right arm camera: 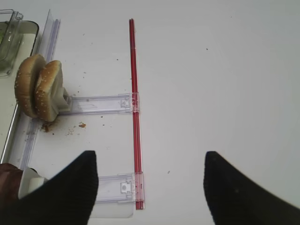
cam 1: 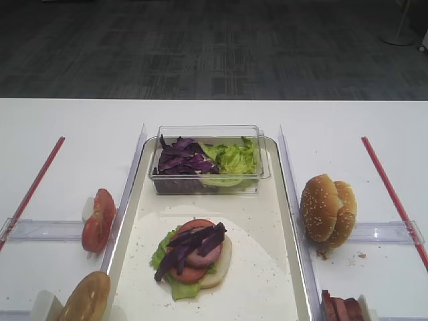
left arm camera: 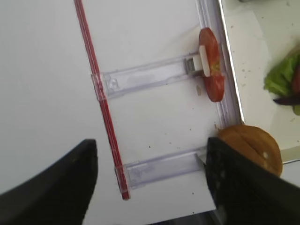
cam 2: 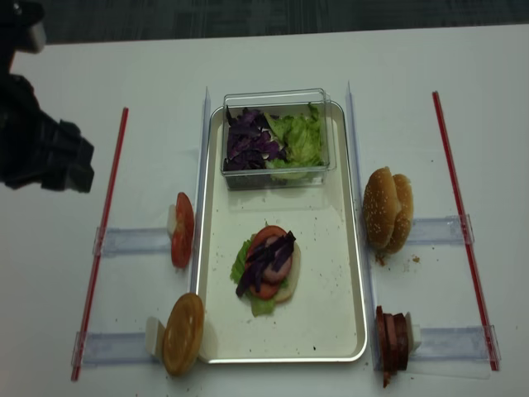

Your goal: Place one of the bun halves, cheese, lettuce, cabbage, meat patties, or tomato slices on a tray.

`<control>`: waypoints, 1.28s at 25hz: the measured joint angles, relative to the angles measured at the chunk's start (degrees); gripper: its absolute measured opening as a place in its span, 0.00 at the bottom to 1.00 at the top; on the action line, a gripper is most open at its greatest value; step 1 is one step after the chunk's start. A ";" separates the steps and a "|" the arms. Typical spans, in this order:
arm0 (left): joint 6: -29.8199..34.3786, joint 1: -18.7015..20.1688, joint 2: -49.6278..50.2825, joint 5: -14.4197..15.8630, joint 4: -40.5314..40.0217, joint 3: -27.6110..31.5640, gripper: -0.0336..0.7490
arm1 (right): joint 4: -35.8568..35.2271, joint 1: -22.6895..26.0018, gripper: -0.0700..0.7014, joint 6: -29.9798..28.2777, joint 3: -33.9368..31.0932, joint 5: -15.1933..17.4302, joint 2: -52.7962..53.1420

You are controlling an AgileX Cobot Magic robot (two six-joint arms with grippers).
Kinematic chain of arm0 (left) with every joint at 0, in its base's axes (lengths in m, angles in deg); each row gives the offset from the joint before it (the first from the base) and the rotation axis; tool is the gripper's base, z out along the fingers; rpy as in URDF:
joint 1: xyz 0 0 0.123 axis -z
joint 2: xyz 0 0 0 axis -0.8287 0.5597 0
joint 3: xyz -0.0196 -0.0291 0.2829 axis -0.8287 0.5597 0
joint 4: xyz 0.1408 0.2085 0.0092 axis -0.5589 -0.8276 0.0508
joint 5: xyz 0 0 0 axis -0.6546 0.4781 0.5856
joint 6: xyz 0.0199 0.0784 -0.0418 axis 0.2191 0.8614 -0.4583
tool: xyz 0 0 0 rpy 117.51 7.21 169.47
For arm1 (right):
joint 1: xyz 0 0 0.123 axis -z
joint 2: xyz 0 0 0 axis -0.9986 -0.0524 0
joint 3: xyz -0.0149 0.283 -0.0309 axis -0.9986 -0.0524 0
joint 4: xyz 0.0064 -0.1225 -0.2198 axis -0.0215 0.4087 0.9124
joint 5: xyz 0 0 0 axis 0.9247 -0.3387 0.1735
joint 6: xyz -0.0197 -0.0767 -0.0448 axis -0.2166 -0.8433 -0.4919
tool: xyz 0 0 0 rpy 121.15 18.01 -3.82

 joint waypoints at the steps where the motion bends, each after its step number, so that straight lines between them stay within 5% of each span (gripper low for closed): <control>1: 0.00 0.00 -1.39 0.00 0.15 1.36 0.62 | 0.00 0.00 0.75 0.00 0.00 0.00 0.00; 24: -1.87 0.00 -43.43 -5.12 0.42 31.05 0.62 | 0.00 0.00 0.75 0.00 0.00 0.00 0.00; 32: -1.98 0.00 -51.97 -6.05 0.42 34.80 0.62 | 0.00 0.00 0.75 0.00 0.00 0.00 0.00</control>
